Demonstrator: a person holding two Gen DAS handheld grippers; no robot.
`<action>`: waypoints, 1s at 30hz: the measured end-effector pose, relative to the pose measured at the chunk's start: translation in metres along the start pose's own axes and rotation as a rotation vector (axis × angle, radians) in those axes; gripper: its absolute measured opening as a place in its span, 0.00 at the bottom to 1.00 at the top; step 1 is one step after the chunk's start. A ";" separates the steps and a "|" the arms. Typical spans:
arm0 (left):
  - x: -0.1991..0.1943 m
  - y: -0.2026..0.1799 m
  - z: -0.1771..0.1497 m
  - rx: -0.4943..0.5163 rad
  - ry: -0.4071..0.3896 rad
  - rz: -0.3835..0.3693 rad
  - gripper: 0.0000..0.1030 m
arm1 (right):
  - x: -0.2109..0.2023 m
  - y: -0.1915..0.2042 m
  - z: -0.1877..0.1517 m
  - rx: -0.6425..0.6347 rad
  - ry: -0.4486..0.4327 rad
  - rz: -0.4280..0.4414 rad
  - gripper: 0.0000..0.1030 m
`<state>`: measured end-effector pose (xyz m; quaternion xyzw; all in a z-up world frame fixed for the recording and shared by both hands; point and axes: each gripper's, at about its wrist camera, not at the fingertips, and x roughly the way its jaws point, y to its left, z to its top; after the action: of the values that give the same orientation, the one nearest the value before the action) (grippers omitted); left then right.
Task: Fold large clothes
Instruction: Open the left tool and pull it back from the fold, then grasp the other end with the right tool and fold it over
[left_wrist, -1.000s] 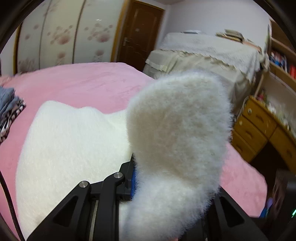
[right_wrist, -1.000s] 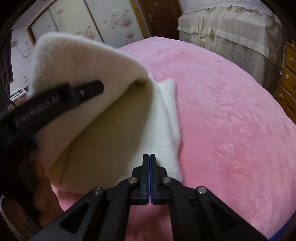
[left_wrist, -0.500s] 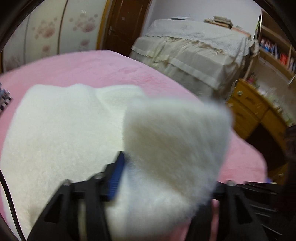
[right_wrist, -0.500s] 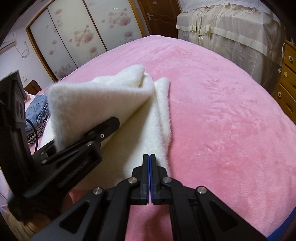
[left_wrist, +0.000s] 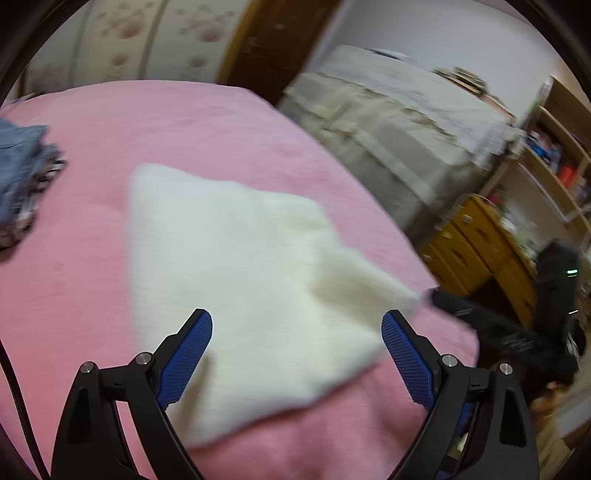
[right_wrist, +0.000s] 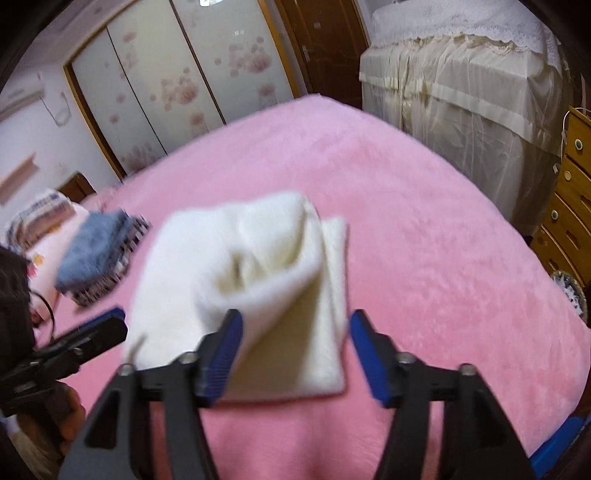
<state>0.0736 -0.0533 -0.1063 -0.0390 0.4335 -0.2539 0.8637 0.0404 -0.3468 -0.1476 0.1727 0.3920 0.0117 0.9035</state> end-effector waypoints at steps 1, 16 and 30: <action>-0.002 0.011 0.000 -0.009 0.002 0.030 0.90 | 0.000 0.002 0.007 0.010 0.010 0.031 0.64; 0.065 0.086 0.012 -0.128 0.177 0.100 0.90 | 0.130 0.004 0.034 0.113 0.415 0.025 0.71; 0.073 0.076 0.028 -0.090 0.146 0.087 0.67 | 0.103 0.006 0.044 -0.084 0.181 0.072 0.24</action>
<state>0.1620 -0.0256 -0.1638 -0.0404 0.5075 -0.1985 0.8375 0.1437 -0.3387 -0.1908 0.1471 0.4649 0.0761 0.8697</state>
